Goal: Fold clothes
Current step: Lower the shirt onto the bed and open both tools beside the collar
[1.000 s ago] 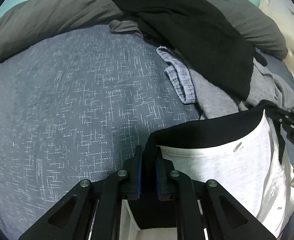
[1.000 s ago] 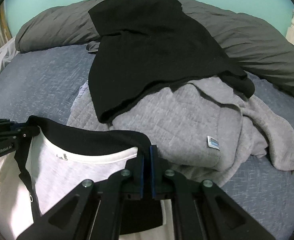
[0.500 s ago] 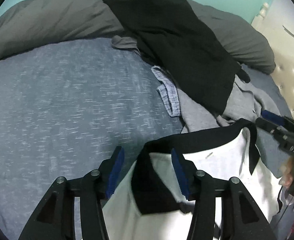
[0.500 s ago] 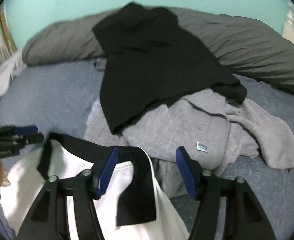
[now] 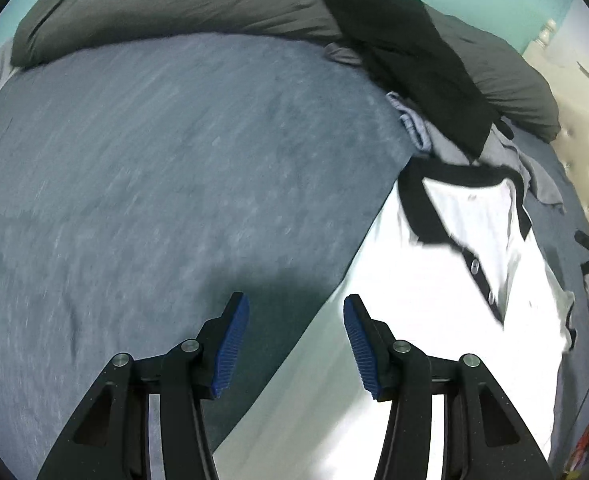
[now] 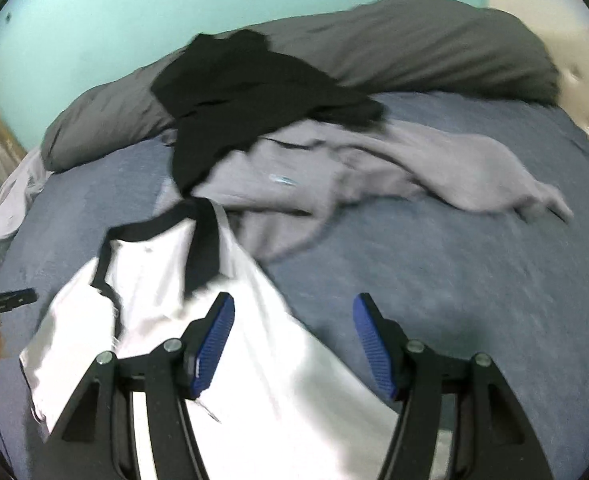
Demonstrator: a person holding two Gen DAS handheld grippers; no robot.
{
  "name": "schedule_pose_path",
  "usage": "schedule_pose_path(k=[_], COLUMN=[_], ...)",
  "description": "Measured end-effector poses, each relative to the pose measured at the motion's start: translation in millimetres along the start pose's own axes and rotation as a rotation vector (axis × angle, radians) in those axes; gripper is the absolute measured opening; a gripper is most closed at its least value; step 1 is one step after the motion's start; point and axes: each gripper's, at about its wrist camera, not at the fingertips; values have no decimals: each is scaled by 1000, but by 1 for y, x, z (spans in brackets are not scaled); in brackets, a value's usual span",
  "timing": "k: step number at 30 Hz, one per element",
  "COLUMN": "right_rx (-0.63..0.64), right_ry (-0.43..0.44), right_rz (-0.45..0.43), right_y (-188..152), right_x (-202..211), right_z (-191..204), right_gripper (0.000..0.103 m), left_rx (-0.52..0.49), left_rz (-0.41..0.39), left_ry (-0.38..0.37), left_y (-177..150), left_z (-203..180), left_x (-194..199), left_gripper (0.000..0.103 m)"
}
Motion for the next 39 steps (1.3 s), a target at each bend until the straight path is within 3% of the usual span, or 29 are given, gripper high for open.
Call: schedule_pose_path(k=[9, 24, 26, 33, 36, 38, 39], right_rx=[-90, 90, 98, 127, 132, 142, 145], right_ry=[-11, 24, 21, 20, 32, 31, 30], right_rz=[57, 162, 166, 175, 169, 171, 172], right_y=[-31, -9, -9, -10, -11, -12, -12], right_x=[8, -70, -74, -81, -80, -80, -80], right_z=[-59, 4, 5, 4, 2, 2, 2], right_gripper=[63, 63, 58, 26, 20, 14, 11], left_rx=[9, -48, -48, -37, -44, -41, -40], left_rz=[17, 11, 7, -10, -13, -11, -9], left_ry=[2, -62, -60, -67, -65, -60, -58], left_y=[-21, 8, 11, 18, 19, 20, 20], left_z=[15, -32, -32, -30, -30, -29, -28], left_x=[-8, -53, -56, -60, -61, -62, -62], left_gripper=[54, 54, 54, 53, 53, 49, 42])
Point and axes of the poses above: each gripper's, at about its wrist camera, not at the fingertips, and x roughly against the way its jaws point, z to its left, y to its top, and after that the axes turned 9 degrees about z, right-handed
